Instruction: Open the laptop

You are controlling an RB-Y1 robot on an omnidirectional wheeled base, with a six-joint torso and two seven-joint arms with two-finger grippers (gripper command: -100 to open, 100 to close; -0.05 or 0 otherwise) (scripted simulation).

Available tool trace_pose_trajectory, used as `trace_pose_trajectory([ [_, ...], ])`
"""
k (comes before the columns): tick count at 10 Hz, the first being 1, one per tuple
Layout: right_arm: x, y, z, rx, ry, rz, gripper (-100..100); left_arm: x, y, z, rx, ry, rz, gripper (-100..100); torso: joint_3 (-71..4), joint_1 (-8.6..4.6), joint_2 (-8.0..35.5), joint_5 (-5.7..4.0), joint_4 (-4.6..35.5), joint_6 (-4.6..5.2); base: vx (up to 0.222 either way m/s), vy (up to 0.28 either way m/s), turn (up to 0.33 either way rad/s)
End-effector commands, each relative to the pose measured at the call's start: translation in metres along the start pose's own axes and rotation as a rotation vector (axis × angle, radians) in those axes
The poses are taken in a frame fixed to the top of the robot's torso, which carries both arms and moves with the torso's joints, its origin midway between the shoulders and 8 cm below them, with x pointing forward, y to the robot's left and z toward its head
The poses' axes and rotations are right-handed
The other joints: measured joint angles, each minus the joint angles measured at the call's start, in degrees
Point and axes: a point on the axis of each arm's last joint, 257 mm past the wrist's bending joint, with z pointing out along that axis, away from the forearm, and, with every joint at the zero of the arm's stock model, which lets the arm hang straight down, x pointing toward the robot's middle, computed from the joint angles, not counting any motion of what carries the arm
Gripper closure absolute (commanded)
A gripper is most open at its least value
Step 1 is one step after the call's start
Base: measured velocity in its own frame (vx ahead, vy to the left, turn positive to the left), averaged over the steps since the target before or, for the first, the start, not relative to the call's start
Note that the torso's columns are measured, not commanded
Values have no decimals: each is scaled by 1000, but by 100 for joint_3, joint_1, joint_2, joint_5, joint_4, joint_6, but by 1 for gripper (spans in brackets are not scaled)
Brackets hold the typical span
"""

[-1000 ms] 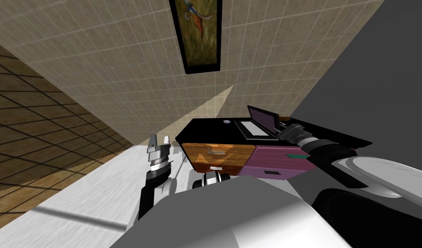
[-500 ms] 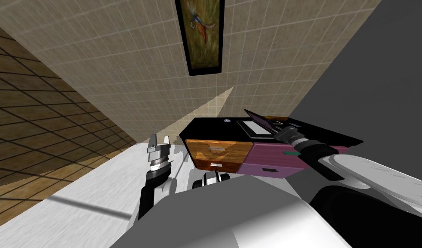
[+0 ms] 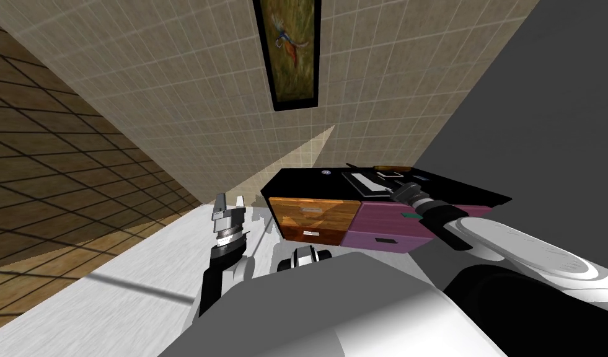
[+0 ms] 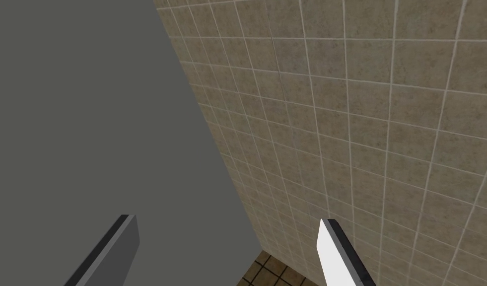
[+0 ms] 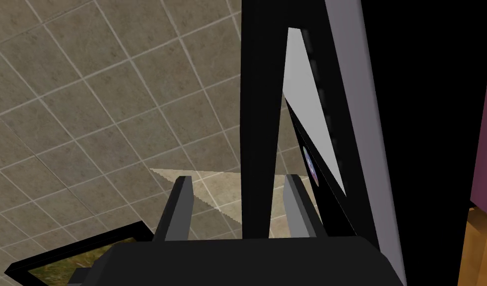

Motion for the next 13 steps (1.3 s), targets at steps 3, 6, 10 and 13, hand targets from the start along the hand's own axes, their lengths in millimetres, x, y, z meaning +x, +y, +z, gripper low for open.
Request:
trace_pose_trajectory([
  [3,-14,-26,3,-10,-36,1,-100,0,0,0,0,0,0,0,5,4,12,5,6,-12,44,21,-67],
  [6,-29,-42,6,-24,-68,2,-100,0,0,0,0,0,0,0,17,-4,28,-4,10,-5,47,23,-105],
  [10,-25,-35,5,-29,-60,2,0,0,0,0,0,0,0,0,16,-6,27,-1,10,-6,4,3,-5],
  [13,-24,-33,5,-34,-58,3,0,0,0,0,0,0,0,0,13,-1,21,-1,6,-8,0,0,0],
])
